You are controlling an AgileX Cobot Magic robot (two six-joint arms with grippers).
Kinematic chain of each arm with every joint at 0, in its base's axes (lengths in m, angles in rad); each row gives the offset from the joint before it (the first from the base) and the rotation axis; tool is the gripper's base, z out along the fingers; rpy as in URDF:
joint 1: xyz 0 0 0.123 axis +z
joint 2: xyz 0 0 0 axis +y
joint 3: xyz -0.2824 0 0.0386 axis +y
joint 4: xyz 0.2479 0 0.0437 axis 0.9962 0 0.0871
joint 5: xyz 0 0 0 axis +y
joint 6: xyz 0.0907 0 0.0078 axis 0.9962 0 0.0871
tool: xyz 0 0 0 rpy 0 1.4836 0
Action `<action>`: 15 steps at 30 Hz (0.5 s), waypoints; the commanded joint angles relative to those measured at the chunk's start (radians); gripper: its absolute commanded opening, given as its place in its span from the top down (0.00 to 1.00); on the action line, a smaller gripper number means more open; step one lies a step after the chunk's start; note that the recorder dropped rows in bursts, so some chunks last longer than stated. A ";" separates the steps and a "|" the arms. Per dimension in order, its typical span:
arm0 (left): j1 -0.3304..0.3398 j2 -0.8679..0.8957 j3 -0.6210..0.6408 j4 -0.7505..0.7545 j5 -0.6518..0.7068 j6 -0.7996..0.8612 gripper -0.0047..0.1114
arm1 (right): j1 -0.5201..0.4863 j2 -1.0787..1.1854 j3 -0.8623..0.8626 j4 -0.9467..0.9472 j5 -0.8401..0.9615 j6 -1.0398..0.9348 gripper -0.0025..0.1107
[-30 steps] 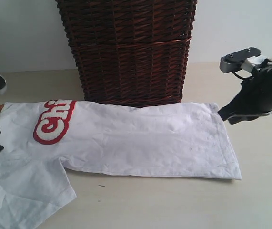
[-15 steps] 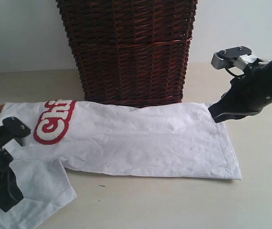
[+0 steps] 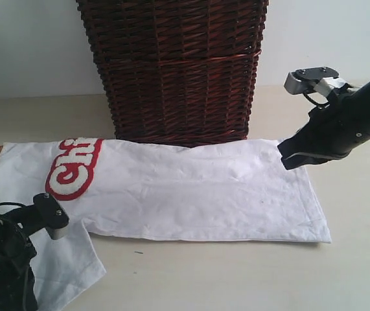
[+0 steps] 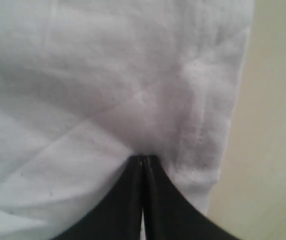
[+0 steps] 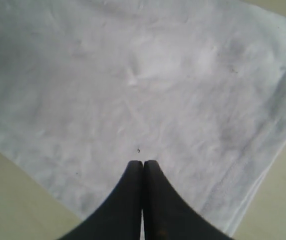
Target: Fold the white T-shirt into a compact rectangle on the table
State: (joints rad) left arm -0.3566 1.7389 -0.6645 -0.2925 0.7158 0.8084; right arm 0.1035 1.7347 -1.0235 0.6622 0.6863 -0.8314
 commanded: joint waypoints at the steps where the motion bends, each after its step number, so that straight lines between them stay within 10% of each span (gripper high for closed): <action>1: -0.043 0.036 0.040 0.009 0.128 -0.039 0.96 | 0.001 -0.002 0.000 0.044 0.019 -0.043 0.98; 15: -0.048 -0.054 0.068 0.042 0.194 -0.105 0.96 | 0.010 0.044 0.010 0.016 0.015 -0.048 0.98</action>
State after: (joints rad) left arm -0.4004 1.7272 -0.6069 -0.2706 0.9254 0.7124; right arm 0.1035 1.7583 -1.0213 0.6921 0.7096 -0.8688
